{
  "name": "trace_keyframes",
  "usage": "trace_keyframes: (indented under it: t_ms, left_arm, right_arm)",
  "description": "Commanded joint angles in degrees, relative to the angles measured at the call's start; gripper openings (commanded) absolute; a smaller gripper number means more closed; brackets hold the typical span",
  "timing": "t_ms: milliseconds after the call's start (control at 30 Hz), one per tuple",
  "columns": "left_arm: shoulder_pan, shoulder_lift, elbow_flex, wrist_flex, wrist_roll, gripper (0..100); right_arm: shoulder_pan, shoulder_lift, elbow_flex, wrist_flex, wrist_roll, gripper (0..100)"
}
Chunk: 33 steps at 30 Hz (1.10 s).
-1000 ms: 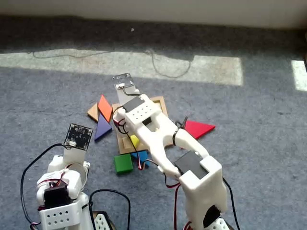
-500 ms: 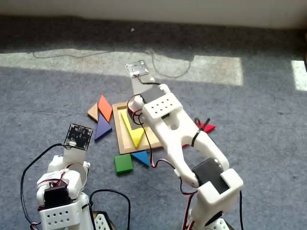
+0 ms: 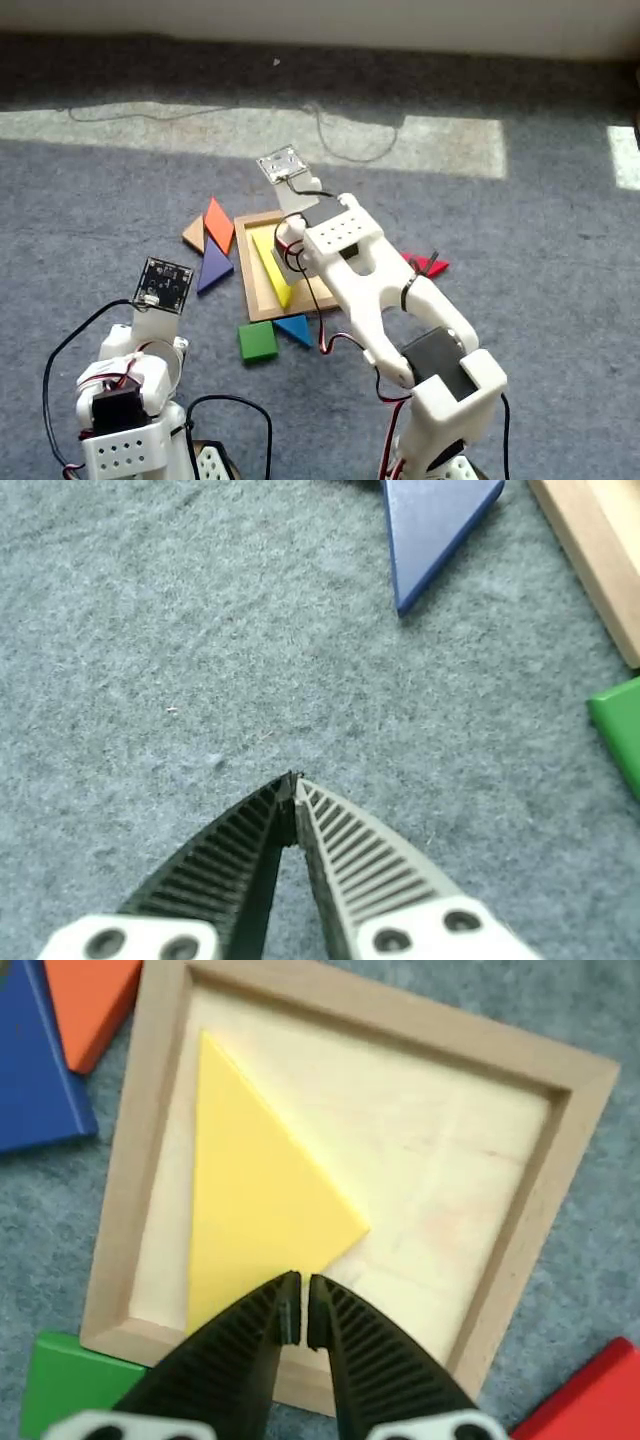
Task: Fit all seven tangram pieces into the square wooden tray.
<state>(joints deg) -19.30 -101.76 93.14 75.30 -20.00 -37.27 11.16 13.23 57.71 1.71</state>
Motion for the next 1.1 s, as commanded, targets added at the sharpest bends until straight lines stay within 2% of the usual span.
trace_keyframes:
  t_ms: [0,267,600,900,1067]
  left_arm:
    - [-0.13,-2.07,-2.24,-1.32,-0.35,1]
    - [-0.13,-2.07,-1.63,-1.41,-0.35,1]
    - [-0.13,-2.07,-1.63,-1.41,-0.35,1]
    - [-0.13,-2.07,-1.63,-1.41,-0.35,1]
    - [-0.04,-2.07,-1.54,-1.41,-0.35,1]
  right_arm:
    - [-2.33,0.92,-0.57,-1.89,0.7,2.2]
    - [-6.9,6.29,-2.59,-2.07,0.7,2.2]
    - [-6.73,4.0,-6.46,-1.54,0.97,2.2]
    - [0.92,-14.73,-1.19,2.33,0.88,2.2]
    - [8.13,-23.34,5.05,3.21,0.79,2.2]
